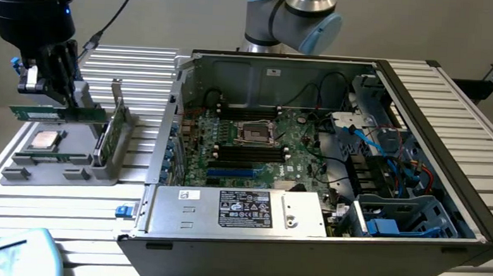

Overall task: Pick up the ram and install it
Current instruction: 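Pick up the ram and move it above insertion slot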

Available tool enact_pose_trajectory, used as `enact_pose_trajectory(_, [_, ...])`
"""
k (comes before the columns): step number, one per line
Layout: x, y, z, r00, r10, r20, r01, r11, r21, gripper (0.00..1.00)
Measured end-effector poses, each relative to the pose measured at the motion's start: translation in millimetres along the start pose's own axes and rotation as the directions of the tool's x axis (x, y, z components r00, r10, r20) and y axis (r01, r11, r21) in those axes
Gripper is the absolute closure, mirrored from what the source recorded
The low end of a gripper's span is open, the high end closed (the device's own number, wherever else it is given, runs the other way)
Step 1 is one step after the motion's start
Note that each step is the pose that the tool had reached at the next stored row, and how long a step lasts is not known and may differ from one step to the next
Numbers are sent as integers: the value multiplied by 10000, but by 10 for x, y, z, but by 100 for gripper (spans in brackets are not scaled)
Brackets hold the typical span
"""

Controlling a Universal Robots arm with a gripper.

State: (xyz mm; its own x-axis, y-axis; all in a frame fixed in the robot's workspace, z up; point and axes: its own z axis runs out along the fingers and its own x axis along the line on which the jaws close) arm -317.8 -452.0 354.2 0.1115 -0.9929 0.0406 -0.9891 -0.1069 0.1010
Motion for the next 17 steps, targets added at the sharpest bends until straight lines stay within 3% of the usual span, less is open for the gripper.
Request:
enact_pose_trajectory(6, [46, -208, -102, 10000, -1, 3, 1, 10000, -25, 86])
enact_pose_trajectory(17, [146, -683, -252, 10000, -4, 9, 4, 10000, -60, 86])
